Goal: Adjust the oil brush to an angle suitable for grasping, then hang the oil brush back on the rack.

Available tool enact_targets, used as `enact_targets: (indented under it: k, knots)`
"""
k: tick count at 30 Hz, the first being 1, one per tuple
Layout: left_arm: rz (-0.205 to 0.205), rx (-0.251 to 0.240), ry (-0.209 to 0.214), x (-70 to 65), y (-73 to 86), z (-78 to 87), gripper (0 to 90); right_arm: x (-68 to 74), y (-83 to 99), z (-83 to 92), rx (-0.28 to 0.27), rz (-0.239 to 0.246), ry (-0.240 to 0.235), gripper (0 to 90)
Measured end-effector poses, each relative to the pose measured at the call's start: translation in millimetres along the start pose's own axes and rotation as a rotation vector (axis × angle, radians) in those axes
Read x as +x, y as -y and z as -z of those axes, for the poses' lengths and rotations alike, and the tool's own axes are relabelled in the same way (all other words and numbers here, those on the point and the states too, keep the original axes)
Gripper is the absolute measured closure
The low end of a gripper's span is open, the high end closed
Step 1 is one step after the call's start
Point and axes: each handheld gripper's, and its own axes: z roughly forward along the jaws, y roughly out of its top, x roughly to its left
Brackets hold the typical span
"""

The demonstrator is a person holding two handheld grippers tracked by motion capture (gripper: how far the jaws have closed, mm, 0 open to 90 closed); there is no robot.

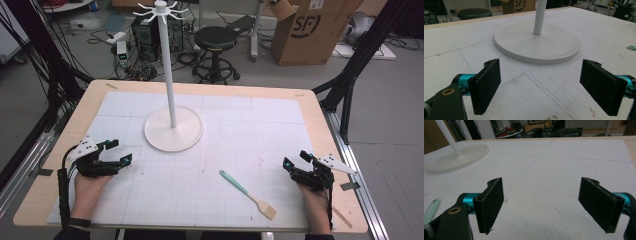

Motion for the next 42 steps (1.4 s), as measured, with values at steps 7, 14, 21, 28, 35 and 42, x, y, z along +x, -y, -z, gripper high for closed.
enact_targets:
  k: [7, 14, 21, 28, 35, 42]
  knots:
    - [0.02, -0.009, -0.002, 1.4, 0.4, 0.6, 16.5, 0.1, -0.3, -0.8, 0.005, 0.0, -0.011, 18.7]
    - [0.013, -0.011, -0.003, 0.9, 0.4, 0.5, 16.5, 1.2, -0.8, -1.7, 0.015, 0.018, -0.015, 16.4]
    - [0.023, -0.013, -0.004, 1.5, 0.4, 0.7, 16.5, 7.7, -9.7, 0.8, 0.032, 0.044, -0.025, 16.2]
    - [0.014, -0.009, -0.007, 0.7, 0.3, 0.3, 16.6, 17.4, -22.8, 5.4, 0.016, 0.067, -0.062, 16.1]
    - [0.019, -0.011, -0.011, 0.7, 0.3, 0.4, 16.7, 28.4, -31.7, 7.8, 0.018, 0.067, -0.099, 16.1]
    - [0.003, -0.004, -0.012, -0.3, 0.2, 0.1, 16.7, 47.7, -39.6, 10.5, 0.016, 0.092, -0.14, 16.0]
